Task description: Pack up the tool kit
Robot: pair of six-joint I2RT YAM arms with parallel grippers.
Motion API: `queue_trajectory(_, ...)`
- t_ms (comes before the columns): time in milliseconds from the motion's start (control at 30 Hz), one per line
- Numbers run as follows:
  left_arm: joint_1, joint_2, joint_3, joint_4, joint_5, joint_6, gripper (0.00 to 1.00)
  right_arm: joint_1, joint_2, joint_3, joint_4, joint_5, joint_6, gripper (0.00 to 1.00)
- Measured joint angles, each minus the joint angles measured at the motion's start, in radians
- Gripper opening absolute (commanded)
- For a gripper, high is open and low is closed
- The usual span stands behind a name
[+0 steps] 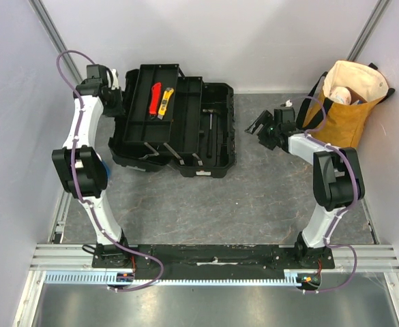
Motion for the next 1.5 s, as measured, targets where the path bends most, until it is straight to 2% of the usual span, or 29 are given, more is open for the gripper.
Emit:
queue_trajectory(233, -0.101, -0.035, 0.049, -0.024, -0.166, 0.033, 0.02, 0.045, 0.136, 0.04, 0.013, -0.079, -0.013, 0.81)
queue_trajectory(633, -0.235, -0.048, 0.148, -0.057, -0.351, 0.095, 0.02, 0.074, 0.169, 0.058, 0.064, -0.137, -0.029, 0.79)
queue_trajectory(867, -0.352, -0.061, 0.169, -0.035, -0.575, 0.191, 0.02, 0.121, 0.164, 0.018, 0.14, -0.098, 0.021, 0.78)
queue_trajectory(1133, -0.509, -0.068, 0.17, 0.0, -0.835, 0.294, 0.02, 0.171, 0.165, 0.016, 0.154, -0.041, 0.08, 0.78)
queue_trajectory(1500, -0.689, 0.005, 0.212, 0.062, -1.08, 0.373, 0.04, 0.19, 0.166, 0.027, 0.129, -0.018, 0.104, 0.78)
